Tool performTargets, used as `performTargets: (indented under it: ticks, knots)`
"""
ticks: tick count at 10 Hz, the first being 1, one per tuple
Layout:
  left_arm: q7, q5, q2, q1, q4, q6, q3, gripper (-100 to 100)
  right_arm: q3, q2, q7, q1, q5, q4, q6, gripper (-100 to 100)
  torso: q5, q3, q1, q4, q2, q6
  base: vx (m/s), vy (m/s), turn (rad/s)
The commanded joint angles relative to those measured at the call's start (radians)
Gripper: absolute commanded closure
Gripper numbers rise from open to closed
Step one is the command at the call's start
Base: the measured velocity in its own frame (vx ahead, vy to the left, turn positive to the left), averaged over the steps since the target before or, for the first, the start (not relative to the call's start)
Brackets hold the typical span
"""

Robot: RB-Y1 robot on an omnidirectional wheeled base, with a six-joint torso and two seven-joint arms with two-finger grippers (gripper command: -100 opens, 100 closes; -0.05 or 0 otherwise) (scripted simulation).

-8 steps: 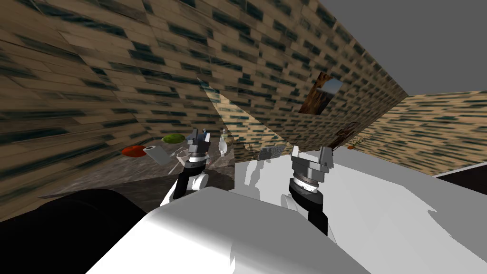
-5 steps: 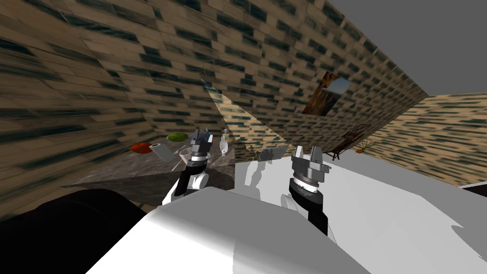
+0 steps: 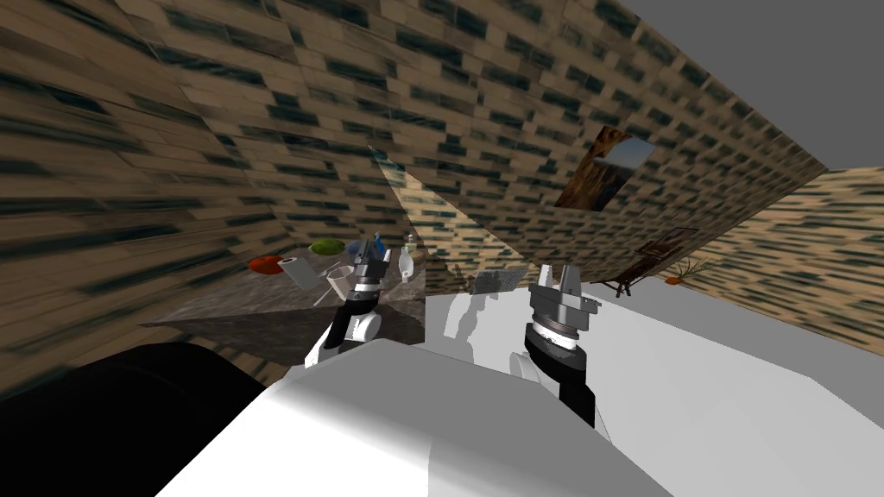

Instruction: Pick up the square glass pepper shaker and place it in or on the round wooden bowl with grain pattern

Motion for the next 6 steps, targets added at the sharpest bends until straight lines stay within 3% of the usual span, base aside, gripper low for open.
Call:
performTargets:
  ticks: [1,6]
  knots:
    - [0.029,0.035,0.010,-0.011,0.032,0.012,0.000,-100,0.000,0.000,0.000,0.000,0.000,0.000,0.000,0,0.000,0.000,0.000,0.000,0.000,0.000,0.017,-0.039,0.080]
    - [0.121,0.140,0.039,-0.053,0.175,0.040,-0.009,-100,0.000,0.000,0.000,0.000,0.000,0.000,0.000,0,0.000,0.000,0.000,0.000,-0.001,0.000,0.021,-0.043,0.045]
